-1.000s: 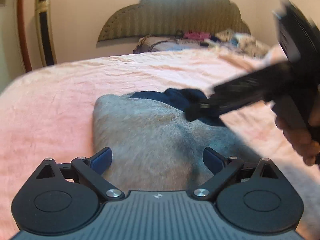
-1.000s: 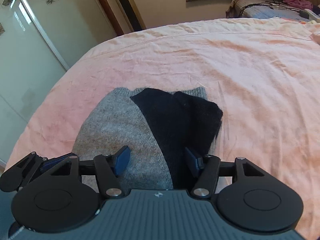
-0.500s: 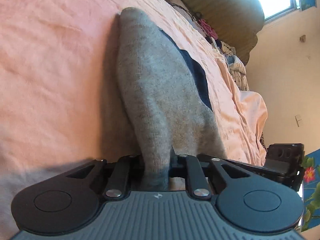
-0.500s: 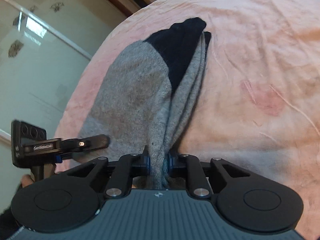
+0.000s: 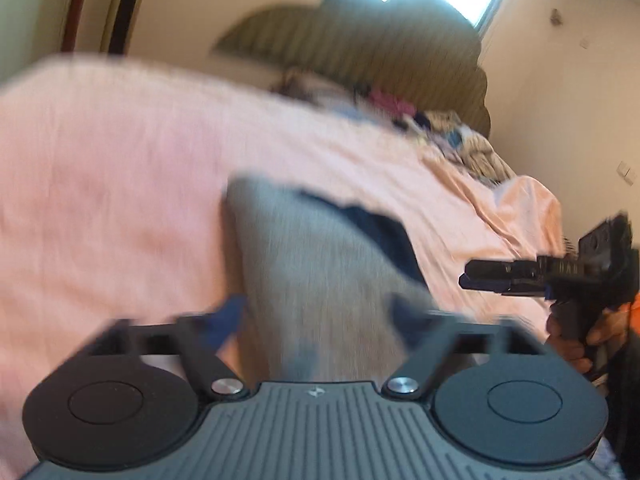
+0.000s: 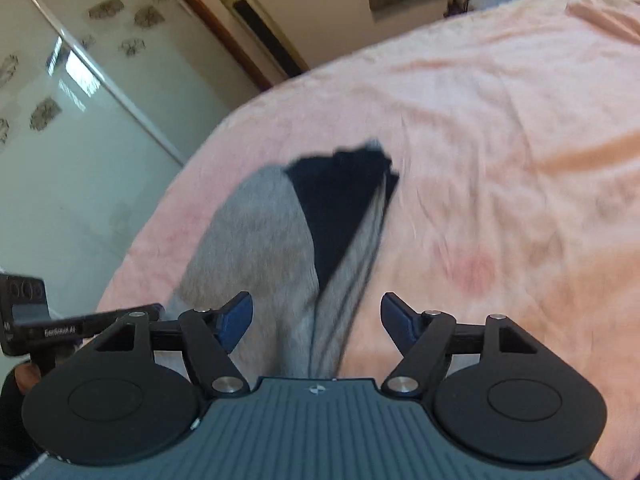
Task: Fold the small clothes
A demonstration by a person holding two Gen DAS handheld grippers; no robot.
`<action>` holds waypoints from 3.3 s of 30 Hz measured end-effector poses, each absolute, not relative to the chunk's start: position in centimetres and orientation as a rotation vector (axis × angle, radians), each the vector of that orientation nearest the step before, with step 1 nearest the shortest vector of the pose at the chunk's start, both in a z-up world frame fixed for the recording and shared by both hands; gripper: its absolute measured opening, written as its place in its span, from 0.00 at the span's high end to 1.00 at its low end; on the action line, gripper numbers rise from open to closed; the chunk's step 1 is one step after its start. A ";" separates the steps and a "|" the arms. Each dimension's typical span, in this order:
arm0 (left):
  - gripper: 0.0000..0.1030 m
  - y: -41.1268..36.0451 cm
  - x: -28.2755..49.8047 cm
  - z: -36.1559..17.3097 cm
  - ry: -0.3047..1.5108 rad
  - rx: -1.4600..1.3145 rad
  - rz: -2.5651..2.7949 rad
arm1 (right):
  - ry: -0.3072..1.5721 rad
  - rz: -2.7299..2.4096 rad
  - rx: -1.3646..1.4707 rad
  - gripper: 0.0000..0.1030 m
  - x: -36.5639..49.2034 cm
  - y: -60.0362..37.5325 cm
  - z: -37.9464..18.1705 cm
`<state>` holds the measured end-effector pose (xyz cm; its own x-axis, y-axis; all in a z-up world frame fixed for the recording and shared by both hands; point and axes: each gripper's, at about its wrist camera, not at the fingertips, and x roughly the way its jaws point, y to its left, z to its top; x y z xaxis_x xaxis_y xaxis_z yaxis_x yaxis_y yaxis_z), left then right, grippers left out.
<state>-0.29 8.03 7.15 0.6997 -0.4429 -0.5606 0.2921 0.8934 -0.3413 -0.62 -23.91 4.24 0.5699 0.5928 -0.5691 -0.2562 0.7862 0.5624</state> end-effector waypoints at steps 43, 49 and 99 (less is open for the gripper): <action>0.00 4.3 7.4 1.3 0.855 -0.196 -0.220 | 0.963 0.388 0.440 0.80 9.8 -20.9 -0.7; 0.03 5.9 5.7 2.1 0.915 -0.270 -0.230 | 0.958 0.376 0.438 0.62 8.8 -21.3 0.2; 0.09 -1.1 -10.6 2.0 0.534 0.318 -0.305 | 0.769 0.409 -0.019 0.35 -6.9 -14.9 2.9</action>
<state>-10.59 -1.09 1.96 0.8186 -0.1998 -0.5385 0.3626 0.9069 0.2148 -6.95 -14.93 2.86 0.6441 0.3524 -0.6790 -0.3662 0.9213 0.1308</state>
